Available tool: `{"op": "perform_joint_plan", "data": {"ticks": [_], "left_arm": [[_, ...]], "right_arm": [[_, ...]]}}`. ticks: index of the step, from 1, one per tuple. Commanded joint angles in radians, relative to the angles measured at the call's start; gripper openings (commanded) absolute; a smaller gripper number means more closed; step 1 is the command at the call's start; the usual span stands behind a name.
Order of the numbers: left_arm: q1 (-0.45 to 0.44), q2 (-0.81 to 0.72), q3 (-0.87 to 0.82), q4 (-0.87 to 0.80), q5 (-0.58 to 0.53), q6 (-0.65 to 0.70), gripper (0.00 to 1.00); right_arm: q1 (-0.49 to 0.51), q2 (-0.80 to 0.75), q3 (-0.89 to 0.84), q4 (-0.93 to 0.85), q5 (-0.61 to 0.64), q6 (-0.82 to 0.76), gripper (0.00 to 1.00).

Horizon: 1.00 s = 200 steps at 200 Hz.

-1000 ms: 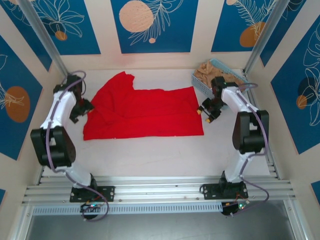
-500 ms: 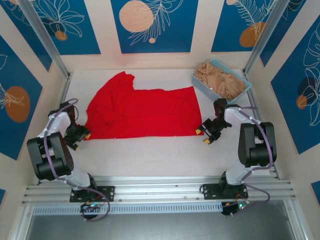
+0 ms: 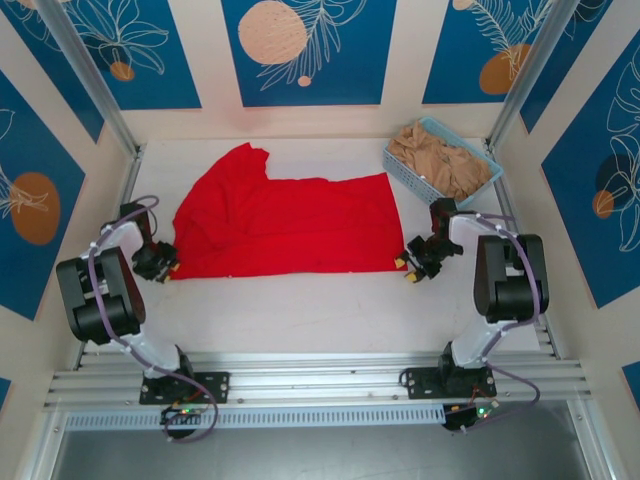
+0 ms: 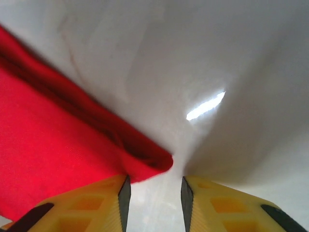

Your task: Fold and stack the t-shirts

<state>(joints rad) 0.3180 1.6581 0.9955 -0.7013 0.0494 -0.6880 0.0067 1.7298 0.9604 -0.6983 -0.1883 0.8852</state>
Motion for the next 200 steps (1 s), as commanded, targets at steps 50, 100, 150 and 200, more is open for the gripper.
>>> {"op": "perform_joint_plan", "data": {"ticks": [50,100,150,200], "left_arm": [[0.012,0.009,0.099,-0.076,-0.11,0.041,0.0],[0.012,-0.004,0.13,-0.195,-0.165,0.033,0.0],[0.005,-0.042,0.082,-0.239,-0.14,0.011,0.0],[-0.046,-0.161,-0.054,-0.3,-0.131,-0.073,0.0]], "right_arm": [[0.06,0.087,0.122,-0.086,0.143,0.077,0.0],[0.062,0.021,0.096,-0.156,0.21,0.083,0.0],[0.058,-0.047,0.047,-0.223,0.262,0.07,0.0],[0.034,-0.128,-0.022,-0.322,0.29,0.073,0.0]]}}
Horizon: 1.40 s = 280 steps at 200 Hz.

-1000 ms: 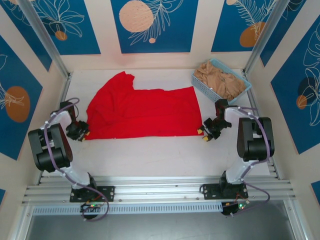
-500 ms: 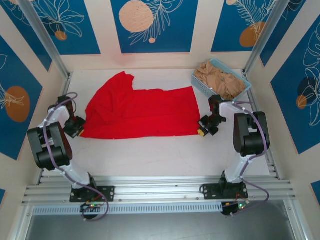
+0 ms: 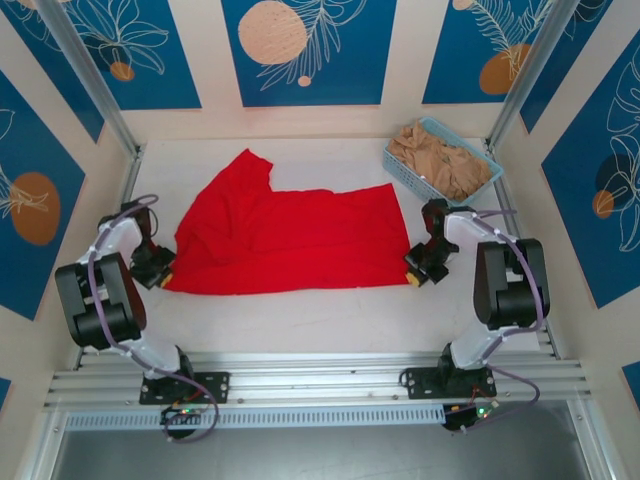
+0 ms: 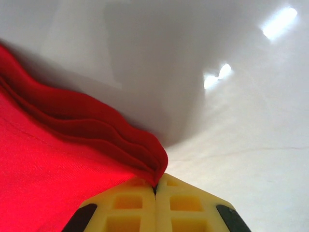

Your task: Fold and stack the t-shirts

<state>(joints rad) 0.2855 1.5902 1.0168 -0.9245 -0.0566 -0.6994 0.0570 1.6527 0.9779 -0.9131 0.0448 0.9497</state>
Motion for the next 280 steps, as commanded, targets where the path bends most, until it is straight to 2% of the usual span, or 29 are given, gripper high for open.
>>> {"op": "perform_joint_plan", "data": {"ticks": [1,26,43,56,74,85,89,104,116,134,148,168,186,212,249,264,280], "left_arm": [[-0.014,-0.097,-0.08,-0.078,-0.027,-0.065,0.0],[-0.014,-0.174,-0.157,-0.075,-0.073,-0.091,0.0],[-0.014,-0.179,-0.173,-0.043,-0.056,-0.078,0.01],[-0.014,-0.174,-0.161,-0.03,-0.049,-0.066,0.12],[-0.014,-0.168,-0.127,-0.037,-0.052,-0.058,0.19],[-0.016,-0.173,-0.109,-0.044,-0.051,-0.058,0.27],[-0.016,-0.175,-0.103,-0.05,-0.051,-0.058,0.32],[-0.02,-0.19,-0.082,-0.074,-0.051,-0.061,0.49],[-0.029,-0.214,-0.063,-0.098,-0.052,-0.069,0.55],[-0.073,-0.274,-0.036,-0.112,-0.026,-0.104,0.55],[-0.136,-0.318,-0.046,-0.087,0.042,-0.167,0.55],[-0.25,-0.35,-0.131,0.039,0.198,-0.316,0.54],[-0.346,-0.34,-0.198,0.146,0.26,-0.445,0.54],[-0.413,-0.267,-0.222,0.217,0.278,-0.509,0.54],[-0.442,-0.163,-0.211,0.252,0.27,-0.526,0.5],[-0.443,-0.124,-0.192,0.272,0.256,-0.521,0.43],[-0.449,-0.083,-0.161,0.287,0.241,-0.51,0.3]], "right_arm": [[-0.018,-0.053,-0.04,-0.109,0.058,0.009,0.0],[-0.025,-0.077,-0.083,-0.127,0.066,0.015,0.0],[-0.027,-0.071,-0.107,-0.108,0.039,0.017,0.0],[-0.026,-0.069,-0.11,-0.105,0.032,0.02,0.01],[-0.026,-0.09,-0.097,-0.108,0.033,0.021,0.17],[-0.026,-0.105,-0.079,-0.118,0.039,0.017,0.27],[-0.025,-0.111,-0.072,-0.123,0.04,0.015,0.3],[-0.021,-0.135,-0.04,-0.14,0.043,0.01,0.36],[-0.01,-0.158,-0.011,-0.155,0.039,0.011,0.39],[0.033,-0.199,0.042,-0.166,0.054,0.01,0.39],[0.079,-0.222,0.074,-0.118,0.036,-0.022,0.4],[0.139,-0.227,0.07,0.078,-0.132,-0.114,0.42],[0.197,-0.193,0.093,0.202,-0.26,-0.168,0.43],[0.251,-0.146,0.133,0.299,-0.388,-0.19,0.45],[0.264,-0.13,0.144,0.301,-0.388,-0.164,0.45],[0.264,-0.133,0.141,0.3,-0.39,-0.164,0.44],[0.262,-0.14,0.135,0.298,-0.39,-0.165,0.44]]}}
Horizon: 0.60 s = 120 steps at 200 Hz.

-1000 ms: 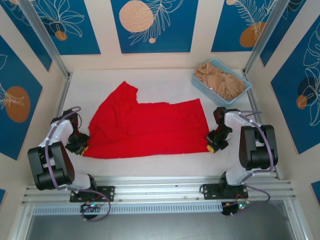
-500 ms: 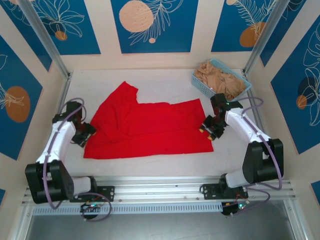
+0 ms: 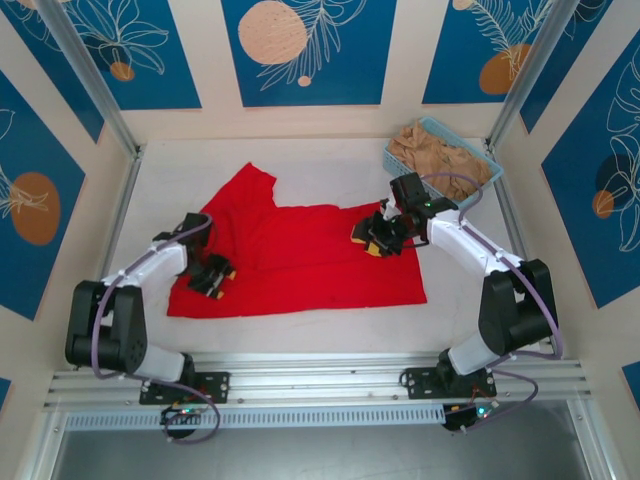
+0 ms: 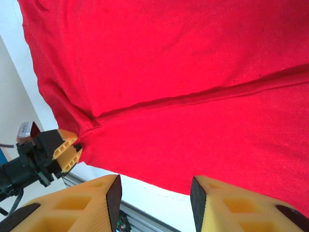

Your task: Fold and stack the t-shirts

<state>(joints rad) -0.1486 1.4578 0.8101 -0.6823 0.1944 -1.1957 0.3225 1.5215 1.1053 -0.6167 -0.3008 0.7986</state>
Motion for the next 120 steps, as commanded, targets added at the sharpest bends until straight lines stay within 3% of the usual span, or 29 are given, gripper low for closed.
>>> {"op": "perform_joint_plan", "data": {"ticks": [1,28,120], "left_arm": [[-0.016,0.051,0.047,0.045,-0.01,-0.013,0.29],[-0.032,0.099,0.123,0.031,-0.046,0.015,0.0],[-0.177,0.442,0.608,-0.259,-0.21,0.288,0.0]], "right_arm": [[-0.003,-0.009,0.007,0.002,-0.044,-0.013,0.44],[-0.01,-0.018,-0.004,-0.001,-0.042,-0.007,0.43],[-0.058,-0.016,-0.016,-0.02,-0.059,0.004,0.4]]}}
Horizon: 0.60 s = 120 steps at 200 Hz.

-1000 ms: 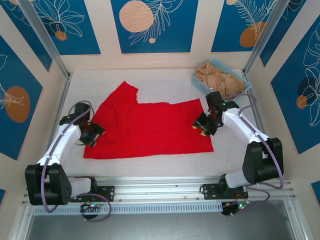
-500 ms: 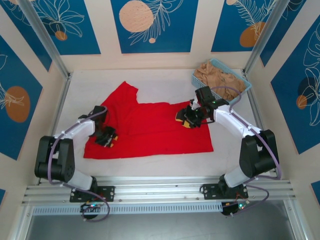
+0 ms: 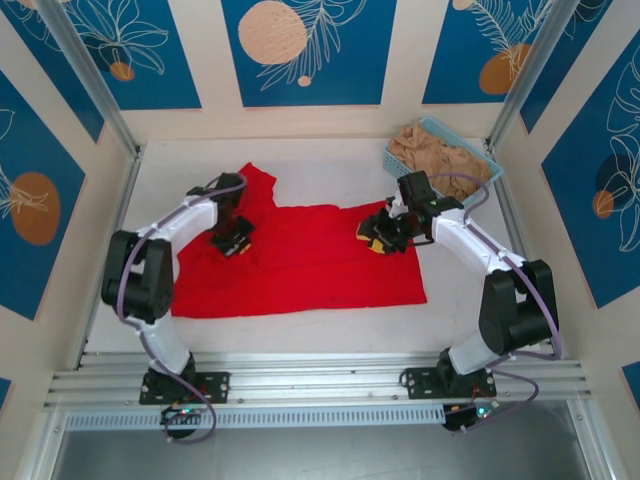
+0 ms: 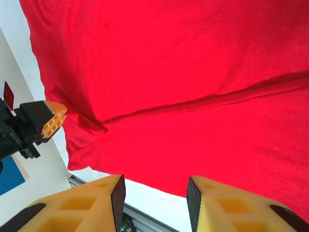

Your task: Fold and stack the t-shirts

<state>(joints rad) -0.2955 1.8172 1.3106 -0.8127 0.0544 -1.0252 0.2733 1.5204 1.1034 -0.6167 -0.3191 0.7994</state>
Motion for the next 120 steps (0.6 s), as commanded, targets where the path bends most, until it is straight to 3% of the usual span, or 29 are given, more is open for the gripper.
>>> {"op": "perform_joint_plan", "data": {"ticks": [1,52,85,100,120], "left_arm": [[-0.031,0.088,0.114,-0.131,-0.071,0.121,0.0],[-0.093,0.259,0.315,-0.274,-0.146,0.272,0.0],[-0.119,0.303,0.361,-0.301,-0.157,0.345,0.0],[-0.126,0.273,0.35,-0.267,-0.172,0.374,0.14],[-0.131,0.151,0.267,-0.089,-0.136,0.442,0.29]], "right_arm": [[-0.009,-0.014,-0.015,-0.02,-0.041,0.003,0.4],[-0.014,-0.001,-0.02,-0.033,-0.056,0.005,0.4],[-0.014,0.008,-0.028,-0.036,-0.057,0.007,0.4],[-0.015,0.012,-0.027,-0.048,-0.043,0.006,0.4],[-0.026,0.005,-0.038,-0.049,-0.026,0.016,0.39]]}}
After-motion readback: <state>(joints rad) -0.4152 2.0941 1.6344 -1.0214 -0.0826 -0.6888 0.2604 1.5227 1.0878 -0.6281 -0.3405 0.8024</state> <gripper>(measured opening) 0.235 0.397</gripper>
